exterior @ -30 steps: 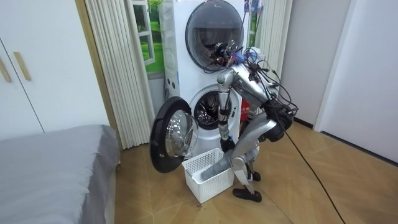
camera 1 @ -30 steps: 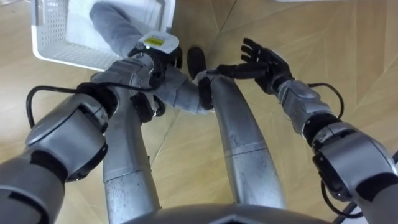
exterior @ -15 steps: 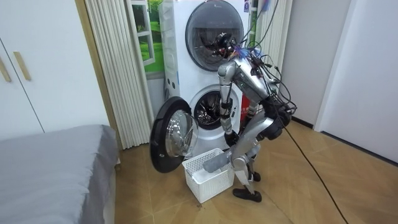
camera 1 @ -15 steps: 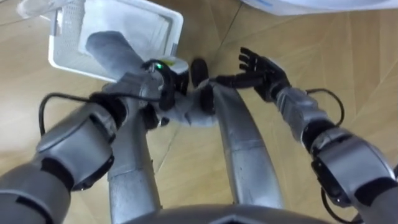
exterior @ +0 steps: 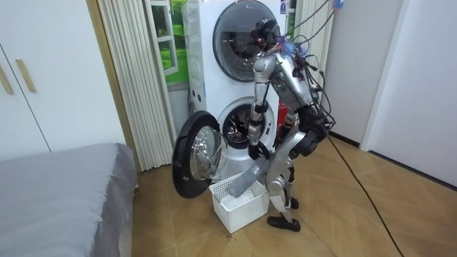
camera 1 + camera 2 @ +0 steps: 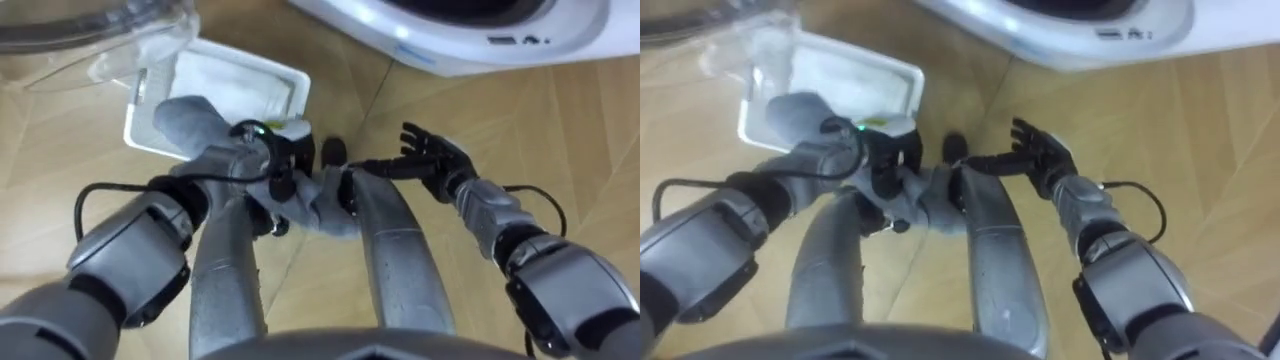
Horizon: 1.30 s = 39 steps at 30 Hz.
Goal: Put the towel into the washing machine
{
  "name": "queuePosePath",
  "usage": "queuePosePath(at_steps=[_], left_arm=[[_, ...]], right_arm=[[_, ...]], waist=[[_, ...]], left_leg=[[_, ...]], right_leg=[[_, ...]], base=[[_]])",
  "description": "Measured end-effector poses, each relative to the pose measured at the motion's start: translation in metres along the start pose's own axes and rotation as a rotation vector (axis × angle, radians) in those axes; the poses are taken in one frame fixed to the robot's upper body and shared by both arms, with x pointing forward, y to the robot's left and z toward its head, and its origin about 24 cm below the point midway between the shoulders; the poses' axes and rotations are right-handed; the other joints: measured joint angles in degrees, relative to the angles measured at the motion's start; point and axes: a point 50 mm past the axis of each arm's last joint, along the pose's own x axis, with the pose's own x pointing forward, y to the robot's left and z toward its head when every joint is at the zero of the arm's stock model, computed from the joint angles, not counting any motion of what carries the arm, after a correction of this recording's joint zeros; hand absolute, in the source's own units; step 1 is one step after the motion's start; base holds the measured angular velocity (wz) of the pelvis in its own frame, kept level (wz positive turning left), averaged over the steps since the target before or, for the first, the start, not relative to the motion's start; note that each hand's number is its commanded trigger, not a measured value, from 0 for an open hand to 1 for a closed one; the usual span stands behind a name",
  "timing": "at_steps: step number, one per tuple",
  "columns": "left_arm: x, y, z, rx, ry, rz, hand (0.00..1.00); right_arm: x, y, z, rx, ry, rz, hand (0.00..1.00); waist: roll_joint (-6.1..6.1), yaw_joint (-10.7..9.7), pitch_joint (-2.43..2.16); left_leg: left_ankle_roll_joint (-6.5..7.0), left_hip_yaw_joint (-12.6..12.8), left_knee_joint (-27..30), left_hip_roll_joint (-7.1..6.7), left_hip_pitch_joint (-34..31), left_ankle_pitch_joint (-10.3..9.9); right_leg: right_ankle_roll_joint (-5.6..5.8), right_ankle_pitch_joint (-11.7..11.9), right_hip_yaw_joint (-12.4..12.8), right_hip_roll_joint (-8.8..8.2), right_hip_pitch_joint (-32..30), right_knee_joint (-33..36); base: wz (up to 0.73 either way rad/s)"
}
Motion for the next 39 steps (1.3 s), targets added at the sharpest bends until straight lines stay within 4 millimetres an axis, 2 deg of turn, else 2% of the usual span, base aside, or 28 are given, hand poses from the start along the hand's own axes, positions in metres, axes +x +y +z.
queuePosePath(at_steps=[2, 6, 9, 11, 15, 17, 22, 25, 29, 34, 39], left_arm=[[-0.003, 0.003, -0.006, -0.083, 0.004, 0.078, 1.00], [-0.007, 0.012, -0.010, -0.207, 0.005, 0.205, 1.00], [-0.008, 0.029, -0.005, -0.329, -0.034, 0.334, 1.00], [-0.010, 0.040, -0.002, -0.497, -0.070, 0.432, 1.00], [-0.013, 0.045, 0.000, -0.699, -0.104, 0.504, 1.00], [-0.014, 0.046, 0.000, -0.844, -0.117, 0.528, 1.00], [-0.016, 0.043, -0.005, -1.165, -0.152, 0.525, 1.00], [-0.019, 0.039, -0.011, -1.352, -0.196, 0.504, 1.00], [-0.020, 0.035, -0.003, -1.638, -0.326, 0.460, 1.00], [-0.015, 0.024, 0.011, -1.855, -0.421, 0.339, 1.00], [-0.014, 0.014, 0.017, -1.933, -0.494, 0.205, 1.00]], right_arm=[[-0.004, -0.006, -0.007, -0.004, 0.015, -0.011, 0.00], [-0.004, -0.004, -0.010, -0.008, 0.010, -0.006, 0.00], [-0.004, -0.004, -0.007, -0.047, 0.008, -0.002, 0.00], [-0.002, 0.000, -0.002, -0.083, -0.006, 0.008, 0.00], [0.000, 0.009, 0.005, -0.160, -0.036, 0.037, 0.00], [0.001, 0.009, 0.006, -0.161, -0.043, 0.029, 0.00], [0.001, 0.015, 0.007, -0.175, -0.051, 0.043, 0.00], [0.002, 0.025, 0.003, -0.186, -0.046, 0.073, 0.00], [0.003, 0.031, 0.003, -0.196, -0.049, 0.105, 0.00], [0.003, 0.031, 0.005, -0.174, -0.053, 0.096, 0.00], [0.005, 0.039, 0.003, -0.186, -0.040, 0.113, 0.00]], waist=[[0.51, 1.17, -0.28], [0.72, 1.84, -0.35], [0.77, 2.63, -0.38], [0.76, 2.92, -0.39], [0.65, 2.87, -0.46], [0.56, 3.63, -0.51], [0.10, 4.33, -0.80], [-0.88, 4.24, -1.45], [-1.46, 4.31, -2.00], [-1.51, 4.56, -2.08], [-1.54, 4.65, -2.10]], left_leg=[[-0.13, 0.25, -1.13, -0.04, 2.50, 0.16], [-0.34, 0.14, -2.23, -0.18, 4.85, 0.49], [-0.29, 0.10, -2.26, -0.32, 5.06, 0.69], [-0.18, -0.01, -2.32, -0.61, 5.04, 0.90], [-0.02, -0.20, -2.41, -0.97, 5.12, 1.02], [0.01, -0.20, -2.33, -0.91, 5.07, 1.03], [0.07, -0.30, -2.52, -0.95, 5.05, 1.19], [-0.04, -0.62, -2.59, -0.84, 4.88, 1.26], [0.28, -0.86, -3.35, -0.57, 5.18, 1.65], [0.51, -1.32, -4.44, -0.55, 6.00, 2.16], [0.46, -1.30, -4.63, -0.51, 6.06, 2.27]], right_leg=[[-0.01, 0.24, -0.59, -0.21, 2.36, -1.09], [-0.02, 0.24, -1.14, -0.42, 4.85, -1.90], [-0.07, 0.24, -1.49, -0.74, 5.04, -1.68], [-0.07, 0.24, -1.60, -1.07, 5.03, -1.58], [-0.04, 0.26, -1.80, -1.43, 5.16, -1.59], [0.02, 0.30, -2.05, -1.50, 5.21, -1.67], [-0.03, 0.34, -2.55, -1.76, 5.31, -1.83], [-0.08, 0.58, -2.80, -1.55, 5.48, -2.41], [0.28, 1.67, -3.12, -1.04, 6.62, -4.08], [0.42, 2.78, -4.11, -0.93, 8.24, -6.61], [0.39, 2.98, -4.12, -0.85, 8.24, -6.52]], base=[[-0.04], [0.04], [0.03], [0.06], [0.02], [0.00], [0.02], [-0.01], [-0.01], [0.05], [-0.01]])
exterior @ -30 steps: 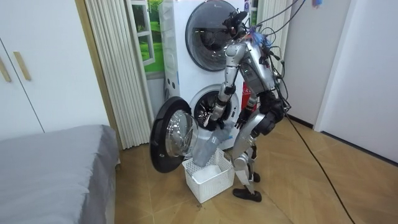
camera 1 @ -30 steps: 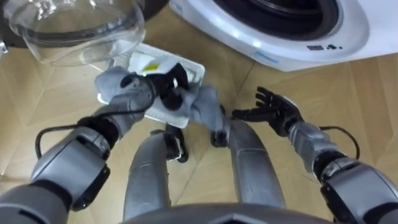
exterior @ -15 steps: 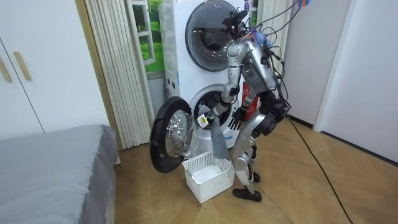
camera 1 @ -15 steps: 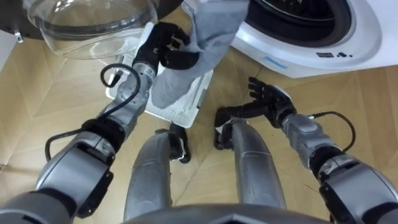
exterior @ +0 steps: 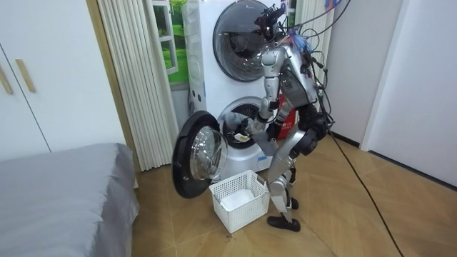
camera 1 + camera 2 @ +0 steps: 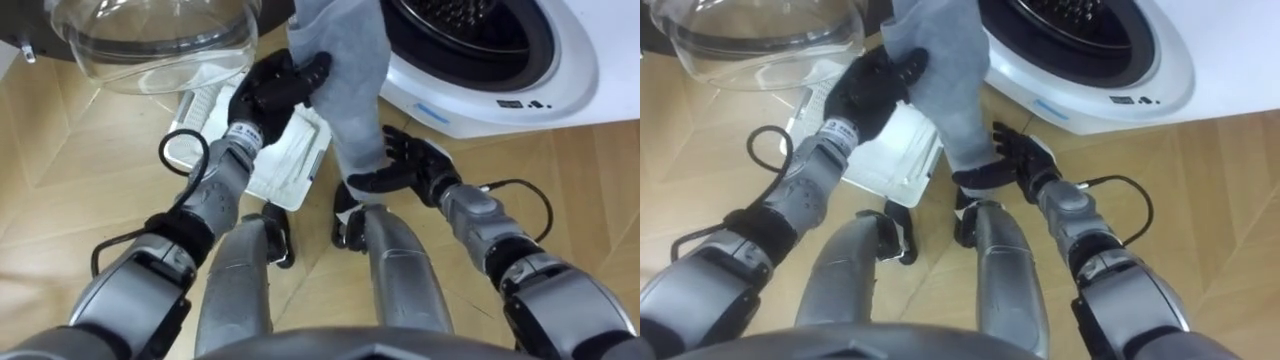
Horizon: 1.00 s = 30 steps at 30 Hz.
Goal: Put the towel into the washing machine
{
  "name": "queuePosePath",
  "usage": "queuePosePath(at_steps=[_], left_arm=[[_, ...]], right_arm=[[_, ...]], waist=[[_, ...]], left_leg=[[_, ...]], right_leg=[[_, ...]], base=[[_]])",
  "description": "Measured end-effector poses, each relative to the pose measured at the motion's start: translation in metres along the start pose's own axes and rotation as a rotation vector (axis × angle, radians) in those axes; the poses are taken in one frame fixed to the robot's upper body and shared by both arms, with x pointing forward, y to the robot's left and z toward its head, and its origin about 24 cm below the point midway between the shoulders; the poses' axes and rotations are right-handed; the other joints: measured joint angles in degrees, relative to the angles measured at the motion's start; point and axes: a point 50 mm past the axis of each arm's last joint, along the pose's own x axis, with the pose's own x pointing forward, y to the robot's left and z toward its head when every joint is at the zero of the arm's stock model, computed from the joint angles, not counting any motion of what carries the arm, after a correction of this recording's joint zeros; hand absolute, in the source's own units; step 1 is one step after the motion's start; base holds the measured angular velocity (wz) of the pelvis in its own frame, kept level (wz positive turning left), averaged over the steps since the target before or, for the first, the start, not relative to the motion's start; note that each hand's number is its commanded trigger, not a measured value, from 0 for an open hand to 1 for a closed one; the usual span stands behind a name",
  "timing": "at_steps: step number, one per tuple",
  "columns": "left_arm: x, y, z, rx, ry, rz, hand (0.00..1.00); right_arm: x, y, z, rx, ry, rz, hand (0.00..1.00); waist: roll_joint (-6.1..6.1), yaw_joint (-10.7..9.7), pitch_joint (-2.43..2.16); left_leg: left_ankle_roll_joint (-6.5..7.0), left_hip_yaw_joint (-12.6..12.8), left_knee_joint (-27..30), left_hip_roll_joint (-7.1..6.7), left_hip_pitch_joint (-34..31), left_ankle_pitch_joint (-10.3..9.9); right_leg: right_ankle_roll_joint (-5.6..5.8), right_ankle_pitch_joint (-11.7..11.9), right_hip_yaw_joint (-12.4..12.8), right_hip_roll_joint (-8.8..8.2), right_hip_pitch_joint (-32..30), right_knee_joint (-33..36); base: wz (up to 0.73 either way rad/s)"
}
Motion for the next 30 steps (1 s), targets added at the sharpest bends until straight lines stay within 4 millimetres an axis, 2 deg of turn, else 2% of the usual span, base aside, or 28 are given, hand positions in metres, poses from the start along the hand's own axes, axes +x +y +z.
queuePosePath(at_steps=[7, 12, 13, 14, 15, 18, 22, 27, 28, 29, 30], left_arm=[[-0.004, -0.007, -0.021, -0.177, 0.079, -0.062, 1.00], [-0.005, -0.011, -0.029, -0.263, 0.099, -0.081, 1.00], [-0.005, -0.012, -0.030, -0.275, 0.104, -0.083, 1.00], [-0.005, -0.012, -0.031, -0.286, 0.107, -0.083, 1.00], [-0.004, -0.014, -0.032, -0.299, 0.112, -0.086, 1.00], [-0.004, -0.017, -0.035, -0.328, 0.115, -0.090, 1.00], [-0.011, -0.013, -0.043, -0.410, 0.103, -0.068, 1.00], [-0.017, -0.008, -0.049, -0.471, 0.093, -0.041, 1.00], [-0.018, -0.008, -0.050, -0.475, 0.094, -0.038, 0.70], [-0.018, -0.008, -0.050, -0.483, 0.093, -0.036, 0.02], [-0.018, -0.008, -0.050, -0.484, 0.092, -0.036, 0.00]], right_arm=[[0.001, 0.001, -0.001, -0.031, 0.033, 0.007, 0.00], [0.002, 0.004, 0.000, -0.027, 0.048, 0.012, 0.00], [0.002, 0.003, 0.000, -0.026, 0.052, 0.010, 0.16], [0.002, 0.003, 0.000, -0.026, 0.052, 0.009, 0.81], [0.002, 0.003, 0.000, -0.031, 0.053, 0.004, 1.00], [0.002, 0.001, 0.001, -0.031, 0.057, -0.017, 1.00], [0.002, 0.003, -0.002, -0.028, 0.062, -0.035, 1.00], [0.002, 0.009, -0.008, -0.032, 0.079, -0.047, 1.00], [0.002, 0.010, -0.010, -0.030, 0.083, -0.045, 1.00], [0.002, 0.011, -0.010, -0.029, 0.085, -0.044, 1.00], [0.002, 0.011, -0.011, -0.029, 0.085, -0.044, 1.00]], waist=[[0.00, 1.31, 0.00], [0.00, 1.31, 0.00], [0.00, 1.29, 0.00], [0.00, 1.27, 0.00], [0.00, 1.25, 0.00], [-0.02, 1.21, -0.01], [-0.31, 1.10, -0.44], [-0.08, 1.34, -0.69], [0.04, 1.45, -0.81], [0.13, 1.50, -0.88], [0.15, 1.52, -0.89]], left_leg=[[-0.03, 0.03, -0.15, -0.03, -0.10, 0.01], [-0.03, 0.06, -0.22, -0.04, -0.10, 0.02], [-0.03, 0.06, -0.25, -0.06, -0.10, 0.02], [-0.03, 0.06, -0.26, -0.07, -0.10, 0.02], [-0.03, 0.06, -0.26, -0.08, -0.10, 0.02], [-0.05, 0.05, -0.34, -0.13, -0.07, 0.04], [-0.18, 0.03, -0.48, -0.08, -0.02, 0.15], [-0.23, -0.01, -0.44, -0.07, -0.03, 0.18], [-0.23, -0.02, -0.42, -0.07, -0.03, 0.18], [-0.23, -0.02, -0.38, -0.08, -0.03, 0.18], [-0.23, -0.02, -0.37, -0.08, -0.03, 0.18]], right_leg=[[-0.10, 0.04, -0.33, -0.15, -0.26, 0.00], [-0.12, 0.03, -0.35, -0.18, -0.29, -0.01], [-0.14, 0.01, -0.36, -0.19, -0.30, -0.02], [-0.14, 0.01, -0.35, -0.19, -0.30, -0.03], [-0.14, 0.01, -0.34, -0.19, -0.31, -0.04], [-0.14, 0.01, -0.35, -0.22, -0.31, -0.06], [-0.24, -0.05, -0.39, -0.13, -0.25, -0.17], [-0.27, -0.07, -0.45, -0.14, -0.23, -0.10], [-0.27, -0.07, -0.46, -0.16, -0.22, -0.08], [-0.27, -0.06, -0.46, -0.18, -0.22, -0.05], [-0.27, -0.06, -0.47, -0.19, -0.22, -0.05]], base=[[0.00], [0.00], [0.00], [0.00], [0.00], [0.00], [0.00], [0.00], [0.00], [0.00], [0.00]])
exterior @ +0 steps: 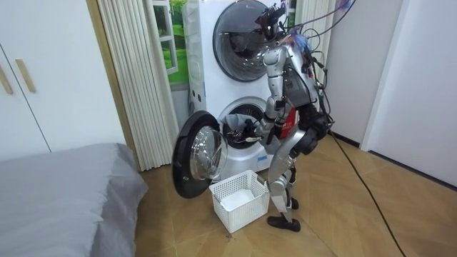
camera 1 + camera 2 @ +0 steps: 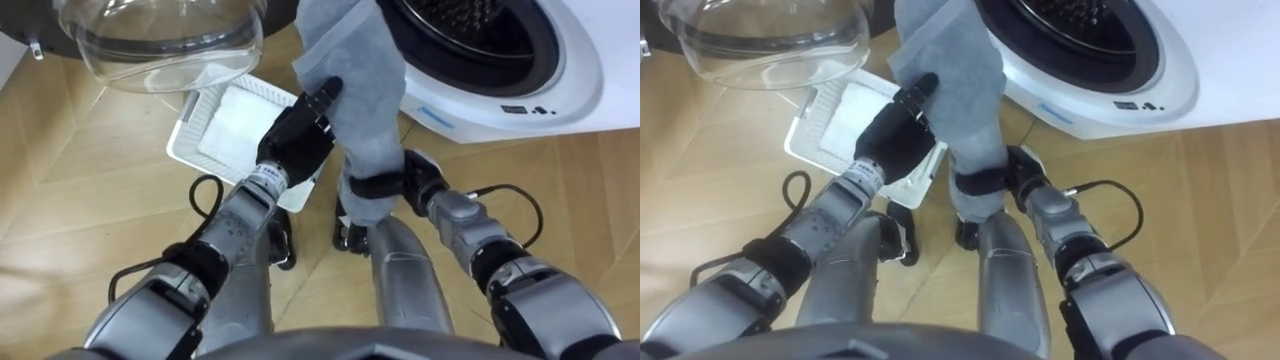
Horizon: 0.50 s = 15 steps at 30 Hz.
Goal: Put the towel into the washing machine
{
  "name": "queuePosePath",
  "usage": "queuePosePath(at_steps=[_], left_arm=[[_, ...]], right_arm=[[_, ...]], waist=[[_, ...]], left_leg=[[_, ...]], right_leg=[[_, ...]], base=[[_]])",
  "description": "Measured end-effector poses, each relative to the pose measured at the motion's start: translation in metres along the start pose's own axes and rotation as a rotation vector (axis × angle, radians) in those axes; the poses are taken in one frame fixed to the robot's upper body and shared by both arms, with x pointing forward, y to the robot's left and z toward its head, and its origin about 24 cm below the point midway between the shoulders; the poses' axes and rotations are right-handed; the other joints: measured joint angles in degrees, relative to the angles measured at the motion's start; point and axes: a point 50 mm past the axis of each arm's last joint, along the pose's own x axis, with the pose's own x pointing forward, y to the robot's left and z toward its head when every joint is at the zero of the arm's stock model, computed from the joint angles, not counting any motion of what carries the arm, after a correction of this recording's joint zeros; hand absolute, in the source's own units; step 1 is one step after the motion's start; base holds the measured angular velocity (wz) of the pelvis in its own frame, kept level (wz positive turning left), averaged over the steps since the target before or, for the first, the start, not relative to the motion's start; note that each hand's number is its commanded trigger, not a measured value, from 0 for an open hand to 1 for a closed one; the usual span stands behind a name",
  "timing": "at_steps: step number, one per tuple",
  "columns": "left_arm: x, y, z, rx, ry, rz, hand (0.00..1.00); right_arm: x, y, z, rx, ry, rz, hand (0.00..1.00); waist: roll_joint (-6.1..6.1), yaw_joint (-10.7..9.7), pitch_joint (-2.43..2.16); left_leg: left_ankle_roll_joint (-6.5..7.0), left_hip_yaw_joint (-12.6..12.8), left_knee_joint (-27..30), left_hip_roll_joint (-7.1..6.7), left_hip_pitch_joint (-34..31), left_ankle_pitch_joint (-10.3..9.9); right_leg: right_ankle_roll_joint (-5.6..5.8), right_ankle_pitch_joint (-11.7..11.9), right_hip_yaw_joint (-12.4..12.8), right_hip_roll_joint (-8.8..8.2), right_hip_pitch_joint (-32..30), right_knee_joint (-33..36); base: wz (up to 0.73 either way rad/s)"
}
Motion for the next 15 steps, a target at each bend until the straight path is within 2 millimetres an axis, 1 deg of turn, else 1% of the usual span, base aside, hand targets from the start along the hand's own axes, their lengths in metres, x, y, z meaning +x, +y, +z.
queuePosePath(at_steps=[4, 10, 12, 14, 15], left_arm=[[0.000, 0.000, 0.000, -0.010, 0.003, -0.002, 0.00], [-0.004, 0.004, -0.002, -0.050, -0.014, 0.002, 0.00], [-0.007, 0.008, -0.001, -0.047, -0.016, 0.014, 0.00], [-0.014, 0.017, 0.000, -0.047, -0.024, 0.049, 0.00], [-0.016, 0.019, 0.000, -0.045, -0.028, 0.062, 0.00]], right_arm=[[-0.001, -0.002, -0.001, -0.007, 0.004, -0.014, 1.00], [-0.005, -0.010, -0.013, 0.051, 0.021, -0.071, 1.00], [-0.005, -0.010, -0.015, 0.056, 0.033, -0.078, 1.00], [-0.006, -0.011, -0.020, 0.083, 0.050, -0.096, 1.00], [-0.007, -0.012, -0.021, 0.095, 0.053, -0.107, 1.00]], waist=[[0.07, 0.49, -0.04], [0.46, 3.31, -0.28], [0.48, 4.05, -0.29], [0.92, 4.49, -0.55], [1.01, 4.56, -0.59]], left_leg=[[-0.04, 0.00, -0.02, 0.00, 0.01, 0.04], [-0.32, 0.01, -1.04, 0.00, 0.12, 0.48], [-0.50, 0.00, -1.60, -0.08, 0.24, 0.74], [-0.68, -0.13, -2.40, -0.21, 0.38, 1.00], [-0.72, -0.13, -2.65, -0.25, 0.50, 1.08]], right_leg=[[-0.03, -0.01, 0.03, 0.01, -0.06, -0.17], [-0.28, 0.17, -0.18, 0.13, 0.05, -1.09], [-0.35, 0.25, -0.25, 0.15, 0.10, -1.12], [-0.40, 0.27, -0.49, 0.13, 0.22, -1.50], [-0.46, 0.31, -0.50, 0.14, 0.33, -1.73]], base=[[0.00], [0.00], [0.04], [0.06], [0.00]])
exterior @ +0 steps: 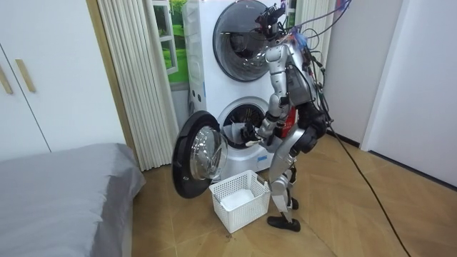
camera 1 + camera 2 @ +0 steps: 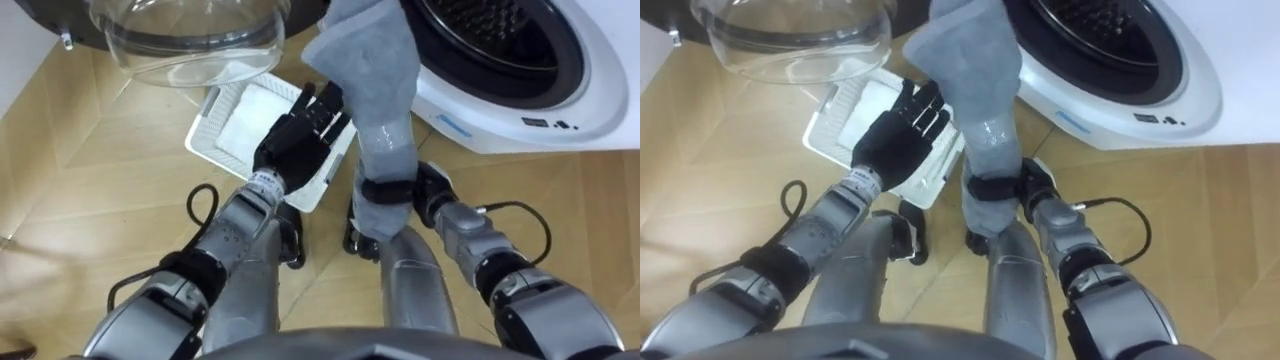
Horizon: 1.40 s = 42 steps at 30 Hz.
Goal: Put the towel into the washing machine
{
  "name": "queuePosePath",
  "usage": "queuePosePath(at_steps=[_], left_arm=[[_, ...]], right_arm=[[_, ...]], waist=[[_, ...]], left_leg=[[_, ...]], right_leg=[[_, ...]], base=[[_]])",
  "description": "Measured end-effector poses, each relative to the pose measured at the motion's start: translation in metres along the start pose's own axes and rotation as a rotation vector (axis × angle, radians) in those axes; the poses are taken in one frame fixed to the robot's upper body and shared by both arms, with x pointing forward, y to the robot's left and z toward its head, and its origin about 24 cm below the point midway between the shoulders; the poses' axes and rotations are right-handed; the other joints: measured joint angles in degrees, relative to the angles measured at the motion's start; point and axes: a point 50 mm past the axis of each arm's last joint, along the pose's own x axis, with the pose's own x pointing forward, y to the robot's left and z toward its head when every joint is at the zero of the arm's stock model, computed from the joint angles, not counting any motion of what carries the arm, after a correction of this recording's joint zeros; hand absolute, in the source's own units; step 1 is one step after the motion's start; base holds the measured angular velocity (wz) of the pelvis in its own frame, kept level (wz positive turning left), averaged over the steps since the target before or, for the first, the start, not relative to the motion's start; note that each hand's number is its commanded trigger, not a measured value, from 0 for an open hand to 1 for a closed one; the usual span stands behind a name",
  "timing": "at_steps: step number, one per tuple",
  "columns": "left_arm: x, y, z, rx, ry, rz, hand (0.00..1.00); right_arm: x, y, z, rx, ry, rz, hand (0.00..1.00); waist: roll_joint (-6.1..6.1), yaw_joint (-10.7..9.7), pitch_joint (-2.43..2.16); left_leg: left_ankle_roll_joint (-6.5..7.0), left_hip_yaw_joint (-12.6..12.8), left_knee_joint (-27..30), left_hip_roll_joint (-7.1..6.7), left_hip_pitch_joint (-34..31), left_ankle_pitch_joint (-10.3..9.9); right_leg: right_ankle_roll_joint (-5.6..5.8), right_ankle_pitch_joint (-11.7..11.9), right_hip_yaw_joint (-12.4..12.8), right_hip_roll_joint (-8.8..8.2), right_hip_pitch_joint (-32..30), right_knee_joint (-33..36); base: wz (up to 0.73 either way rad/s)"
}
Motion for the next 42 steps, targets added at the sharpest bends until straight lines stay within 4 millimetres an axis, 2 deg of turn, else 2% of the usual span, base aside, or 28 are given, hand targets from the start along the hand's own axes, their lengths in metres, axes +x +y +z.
queuePosePath(at_steps=[5, 8, 11, 13, 15, 17, 19, 21, 28, 30, 34, 35, 41, 42], left_arm=[[-0.014, 0.025, 0.011, 0.110, -0.003, 0.171, 0.00], [-0.026, 0.046, 0.015, 0.316, 0.057, 0.341, 0.00], [-0.031, 0.054, 0.015, 0.447, 0.100, 0.438, 0.00], [-0.035, 0.059, 0.016, 0.526, 0.126, 0.488, 0.00], [-0.038, 0.062, 0.018, 0.579, 0.139, 0.530, 0.00], [-0.039, 0.064, 0.022, 0.617, 0.134, 0.563, 0.00], [-0.038, 0.064, 0.025, 0.616, 0.117, 0.582, 0.00], [-0.038, 0.064, 0.026, 0.615, 0.107, 0.598, 0.00], [-0.039, 0.064, 0.035, 0.634, 0.072, 0.634, 0.00], [-0.040, 0.065, 0.036, 0.635, 0.071, 0.640, 0.00], [-0.045, 0.068, 0.047, 0.677, 0.050, 0.675, 0.00], [-0.046, 0.068, 0.047, 0.682, 0.048, 0.682, 0.00], [-0.056, 0.071, 0.048, 0.742, 0.040, 0.713, 0.00], [-0.058, 0.072, 0.049, 0.743, 0.037, 0.717, 0.00]], right_arm=[[-0.001, -0.009, -0.002, 0.147, 0.000, -0.076, 1.00], [-0.003, -0.023, -0.002, 0.210, -0.004, -0.118, 1.00], [-0.005, -0.037, -0.001, 0.214, -0.001, -0.153, 1.00], [-0.006, -0.041, -0.002, 0.218, 0.009, -0.162, 1.00], [-0.005, -0.043, 0.000, 0.248, 0.018, -0.169, 1.00], [-0.004, -0.044, 0.003, 0.293, 0.020, -0.172, 1.00], [-0.003, -0.044, 0.008, 0.329, 0.013, -0.170, 1.00], [-0.002, -0.047, 0.012, 0.354, 0.001, -0.174, 1.00], [-0.003, -0.064, 0.032, 0.458, -0.044, -0.194, 1.00], [-0.003, -0.070, 0.038, 0.509, -0.056, -0.205, 1.00], [-0.004, -0.080, 0.059, 0.652, -0.107, -0.204, 1.00], [-0.004, -0.083, 0.062, 0.676, -0.117, -0.207, 1.00], [-0.020, -0.127, 0.110, 0.905, -0.280, -0.289, 1.00], [-0.020, -0.128, 0.113, 0.935, -0.277, -0.278, 1.00]], waist=[[0.28, 0.01, 0.07], [0.63, 0.08, 0.26], [1.04, 0.22, 0.54], [0.89, 0.20, 0.64], [0.64, 0.07, 0.87], [-0.13, 0.06, 1.49], [-0.74, -0.06, 1.86], [-1.08, -0.07, 2.06], [-1.33, -0.05, 1.96], [-1.75, -0.12, 1.93], [-3.67, -0.22, 1.82], [-3.79, -0.21, 1.82], [-5.36, -0.16, 1.36], [-5.49, -0.21, 1.37]], left_leg=[[-0.43, 0.06, -2.11, -0.25, 1.20, 0.79], [-0.64, 0.04, -2.58, -0.19, 1.52, 1.03], [-0.66, 0.07, -2.72, -0.23, 1.52, 1.04], [-0.75, 0.07, -2.73, -0.21, 1.53, 1.09], [-0.80, 0.08, -2.73, -0.20, 1.54, 1.13], [-0.81, 0.10, -2.70, -0.23, 1.44, 1.20], [-0.80, 0.18, -2.60, -0.27, 1.17, 1.21], [-0.77, 0.23, -2.52, -0.33, 0.97, 1.22], [-0.44, 0.23, -2.31, -1.01, -0.78, 1.41], [-0.30, 0.38, -1.97, -1.46, -0.56, 1.48], [-0.21, 0.54, -0.94, -1.42, -0.65, 1.53], [-0.19, 0.46, -0.63, -1.35, -0.74, 1.52], [0.11, 0.43, -0.30, -1.34, -0.76, 1.55], [0.10, 0.43, -0.31, -1.34, -0.70, 1.57]], right_leg=[[-0.32, 0.21, -0.20, -0.04, 0.84, -1.10], [-0.44, 0.23, -0.61, -0.05, 1.11, -1.25], [-0.47, 0.24, -0.57, -0.07, 1.01, -1.29], [-0.54, 0.20, -0.61, -0.09, 1.02, -1.19], [-0.59, 0.19, -0.60, -0.11, 1.01, -1.10], [-0.75, 0.09, -0.68, -0.26, 0.87, -0.93], [-0.89, -0.02, -0.88, -0.45, 0.53, -0.78], [-0.95, -0.10, -1.10, -0.66, 0.30, -0.63], [-0.86, -0.33, -1.05, -1.44, -1.78, 0.45], [-0.71, -0.79, -0.96, -2.04, -1.91, 1.30], [-0.63, -1.02, -1.07, -2.31, -1.82, 1.68], [-0.64, -1.02, -1.20, -2.32, -1.75, 1.73], [-0.59, -0.83, -1.28, -2.52, -1.66, 2.73], [-0.60, -0.82, -1.27, -2.52, -1.62, 2.78]], base=[[0.01], [0.03], [0.00], [0.00], [0.00], [0.00], [0.00], [0.02], [0.03], [0.08], [0.01], [0.06], [0.03], [0.00]])
